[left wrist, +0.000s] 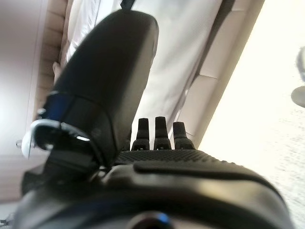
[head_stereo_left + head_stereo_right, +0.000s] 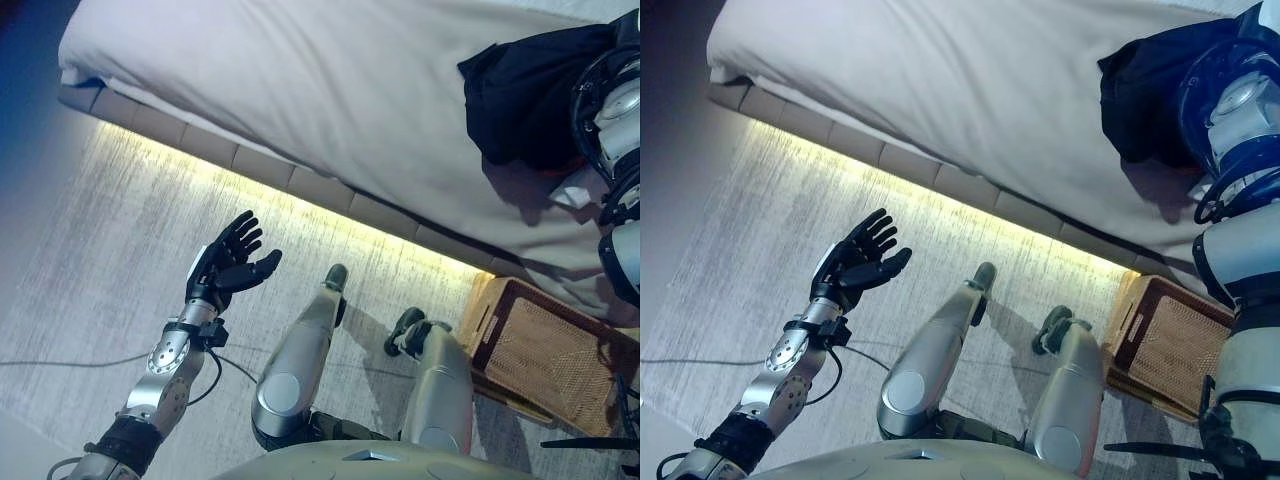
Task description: Pick up the clothes from the bed and place them into the basket
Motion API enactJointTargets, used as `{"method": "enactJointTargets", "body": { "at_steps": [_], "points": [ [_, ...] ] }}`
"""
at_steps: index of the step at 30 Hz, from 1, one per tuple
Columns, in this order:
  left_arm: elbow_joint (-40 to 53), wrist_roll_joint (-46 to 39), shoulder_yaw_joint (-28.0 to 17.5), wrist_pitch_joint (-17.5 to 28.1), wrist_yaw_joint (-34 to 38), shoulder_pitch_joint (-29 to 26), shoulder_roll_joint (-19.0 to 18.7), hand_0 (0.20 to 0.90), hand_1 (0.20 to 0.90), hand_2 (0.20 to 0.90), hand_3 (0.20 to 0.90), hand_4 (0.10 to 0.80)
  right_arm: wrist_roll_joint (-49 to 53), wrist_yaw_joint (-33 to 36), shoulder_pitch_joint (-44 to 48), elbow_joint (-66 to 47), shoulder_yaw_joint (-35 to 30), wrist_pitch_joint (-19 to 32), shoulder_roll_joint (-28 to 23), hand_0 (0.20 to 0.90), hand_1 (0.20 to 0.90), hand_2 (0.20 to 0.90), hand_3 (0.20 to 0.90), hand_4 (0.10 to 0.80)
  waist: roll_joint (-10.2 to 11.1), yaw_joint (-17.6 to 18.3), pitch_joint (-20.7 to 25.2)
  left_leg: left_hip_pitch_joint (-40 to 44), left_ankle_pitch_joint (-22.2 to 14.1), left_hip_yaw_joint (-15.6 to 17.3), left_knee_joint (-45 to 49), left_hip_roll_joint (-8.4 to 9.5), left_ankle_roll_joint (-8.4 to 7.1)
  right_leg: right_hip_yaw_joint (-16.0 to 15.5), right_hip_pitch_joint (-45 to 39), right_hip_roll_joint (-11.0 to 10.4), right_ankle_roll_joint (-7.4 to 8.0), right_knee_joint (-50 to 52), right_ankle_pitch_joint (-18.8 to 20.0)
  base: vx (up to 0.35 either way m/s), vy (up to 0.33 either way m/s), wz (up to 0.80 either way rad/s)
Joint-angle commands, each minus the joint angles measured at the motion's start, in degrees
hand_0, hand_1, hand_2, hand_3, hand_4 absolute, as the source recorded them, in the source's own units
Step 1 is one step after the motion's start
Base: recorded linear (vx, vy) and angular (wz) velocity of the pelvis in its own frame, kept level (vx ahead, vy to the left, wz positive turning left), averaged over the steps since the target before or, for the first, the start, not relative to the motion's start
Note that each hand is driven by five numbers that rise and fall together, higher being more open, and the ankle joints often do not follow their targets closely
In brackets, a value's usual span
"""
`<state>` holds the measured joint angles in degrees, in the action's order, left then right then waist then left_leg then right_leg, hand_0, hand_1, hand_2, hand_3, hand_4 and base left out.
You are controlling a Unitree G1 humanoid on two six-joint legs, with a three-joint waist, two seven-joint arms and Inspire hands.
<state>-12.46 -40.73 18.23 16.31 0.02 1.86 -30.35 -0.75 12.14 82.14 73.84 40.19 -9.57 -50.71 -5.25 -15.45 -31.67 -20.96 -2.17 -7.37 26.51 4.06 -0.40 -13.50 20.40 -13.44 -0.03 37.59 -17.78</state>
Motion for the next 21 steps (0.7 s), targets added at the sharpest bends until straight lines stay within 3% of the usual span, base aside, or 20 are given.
{"method": "enactJointTargets", "body": {
  "at_steps": [1, 7, 13, 21],
  "points": [
    [-0.9, 3.8, 1.8, 1.8, 1.8, 0.0, -1.8, 0.900, 0.900, 0.900, 0.900, 0.800, 2.6, 4.1, 5.5, -3.7, 2.5, 4.9, -9.3, 0.300, 0.300, 0.300, 0.200, 0.100, 5.4, 1.1, 12.2, 5.9, -6.6, 3.2, -3.8, -1.35, 0.81, -2.5, -11.0, 5.3, -0.66, -15.6, 7.0, 0.054, -0.007, -0.24],
    [-4.0, 5.9, 4.8, -1.1, 3.2, -0.9, -0.6, 0.900, 0.900, 0.900, 0.900, 0.800, 4.1, 0.8, 6.3, -4.1, 3.4, 8.4, -12.8, 0.300, 0.300, 0.300, 0.200, 0.100, 7.5, 5.0, 19.4, 16.3, -2.4, 5.9, -18.5, -3.56, -0.32, 0.3, -18.9, 7.3, 1.92, -30.2, 12.7, 0.073, 0.026, -0.19],
    [-8.7, 6.9, 6.9, -2.3, 3.1, -4.0, 0.1, 0.900, 0.900, 0.900, 0.900, 0.800, 8.4, -1.0, 6.5, -6.2, 3.3, 11.3, -16.5, 0.300, 0.300, 0.300, 0.200, 0.100, 8.4, 9.8, 25.0, 22.4, -2.1, 10.0, -24.3, -5.37, -0.79, 4.1, -22.0, 7.8, 3.64, -35.1, 15.4, 0.011, 0.042, -0.33],
    [-12.6, 9.5, 8.1, -2.1, 0.9, -6.8, 1.6, 0.900, 0.900, 0.900, 0.900, 0.800, 9.4, -1.3, -4.0, -13.0, -4.7, 12.5, -19.6, 0.300, 0.300, 0.300, 0.200, 0.100, 8.7, 14.9, 27.1, 27.2, -2.0, 14.1, -28.7, -6.57, -1.43, 8.8, -24.2, 8.9, 4.80, -39.7, 18.0, -0.010, 0.014, -0.42]
  ]
}}
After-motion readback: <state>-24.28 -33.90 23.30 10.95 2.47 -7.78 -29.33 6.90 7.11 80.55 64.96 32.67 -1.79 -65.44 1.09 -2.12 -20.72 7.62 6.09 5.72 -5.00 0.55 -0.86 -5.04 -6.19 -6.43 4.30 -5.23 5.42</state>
